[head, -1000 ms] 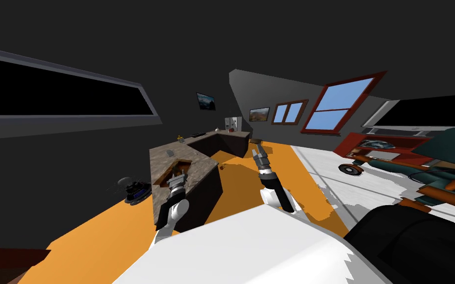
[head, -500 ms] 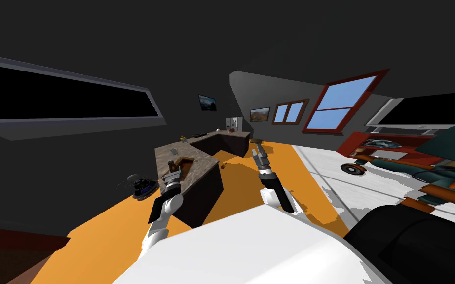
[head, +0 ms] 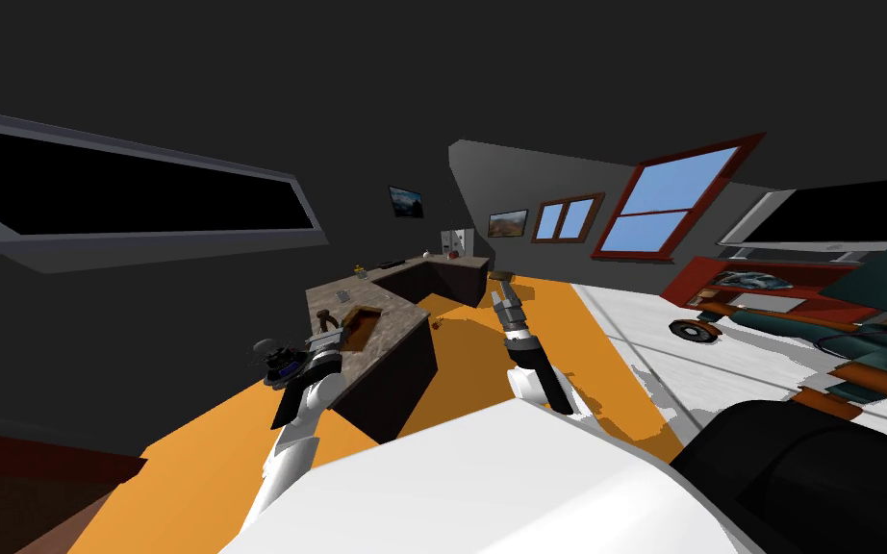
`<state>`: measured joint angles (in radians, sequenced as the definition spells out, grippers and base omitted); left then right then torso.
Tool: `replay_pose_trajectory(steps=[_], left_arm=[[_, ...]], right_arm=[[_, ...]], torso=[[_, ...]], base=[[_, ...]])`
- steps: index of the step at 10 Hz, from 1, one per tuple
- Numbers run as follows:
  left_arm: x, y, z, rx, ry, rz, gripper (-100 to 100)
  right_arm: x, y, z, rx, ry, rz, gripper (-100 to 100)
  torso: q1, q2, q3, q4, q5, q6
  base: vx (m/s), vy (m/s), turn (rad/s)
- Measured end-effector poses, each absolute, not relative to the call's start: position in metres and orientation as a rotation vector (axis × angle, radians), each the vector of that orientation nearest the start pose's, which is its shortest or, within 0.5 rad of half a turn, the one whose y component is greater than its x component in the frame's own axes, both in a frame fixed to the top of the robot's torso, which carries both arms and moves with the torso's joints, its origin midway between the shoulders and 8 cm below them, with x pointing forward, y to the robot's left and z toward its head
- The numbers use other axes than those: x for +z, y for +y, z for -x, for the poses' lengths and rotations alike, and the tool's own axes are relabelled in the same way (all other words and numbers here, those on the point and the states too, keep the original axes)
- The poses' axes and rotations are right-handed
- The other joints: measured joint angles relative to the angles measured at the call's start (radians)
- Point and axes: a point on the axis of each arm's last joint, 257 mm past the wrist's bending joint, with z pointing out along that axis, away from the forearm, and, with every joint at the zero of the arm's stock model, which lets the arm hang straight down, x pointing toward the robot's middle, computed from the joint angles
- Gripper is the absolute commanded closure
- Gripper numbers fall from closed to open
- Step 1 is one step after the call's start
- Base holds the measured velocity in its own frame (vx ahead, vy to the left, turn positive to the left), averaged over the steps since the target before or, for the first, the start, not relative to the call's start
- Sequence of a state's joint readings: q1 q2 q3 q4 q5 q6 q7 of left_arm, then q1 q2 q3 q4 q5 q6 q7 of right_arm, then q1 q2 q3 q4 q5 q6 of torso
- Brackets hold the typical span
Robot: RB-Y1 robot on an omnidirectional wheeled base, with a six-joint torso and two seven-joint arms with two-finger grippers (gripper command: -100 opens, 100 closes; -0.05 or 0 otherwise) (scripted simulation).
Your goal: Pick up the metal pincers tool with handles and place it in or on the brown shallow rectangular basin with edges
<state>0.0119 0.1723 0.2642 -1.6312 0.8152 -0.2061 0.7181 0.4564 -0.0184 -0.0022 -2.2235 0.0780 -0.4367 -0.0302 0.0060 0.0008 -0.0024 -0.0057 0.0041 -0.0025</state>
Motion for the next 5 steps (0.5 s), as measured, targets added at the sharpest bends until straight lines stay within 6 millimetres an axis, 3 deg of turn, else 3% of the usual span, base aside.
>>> replay_pose_trajectory(steps=[5], left_arm=[[-0.118, 0.464, -0.513, -2.089, -0.197, 1.694, 100]], right_arm=[[0.000, -0.270, -0.370, 1.273, 0.719, -0.674, 0]], torso=[[-0.002, -0.002, -0.001, 0.000, 0.000, 0.001]], base=[[0.038, 0.023, -0.015]])
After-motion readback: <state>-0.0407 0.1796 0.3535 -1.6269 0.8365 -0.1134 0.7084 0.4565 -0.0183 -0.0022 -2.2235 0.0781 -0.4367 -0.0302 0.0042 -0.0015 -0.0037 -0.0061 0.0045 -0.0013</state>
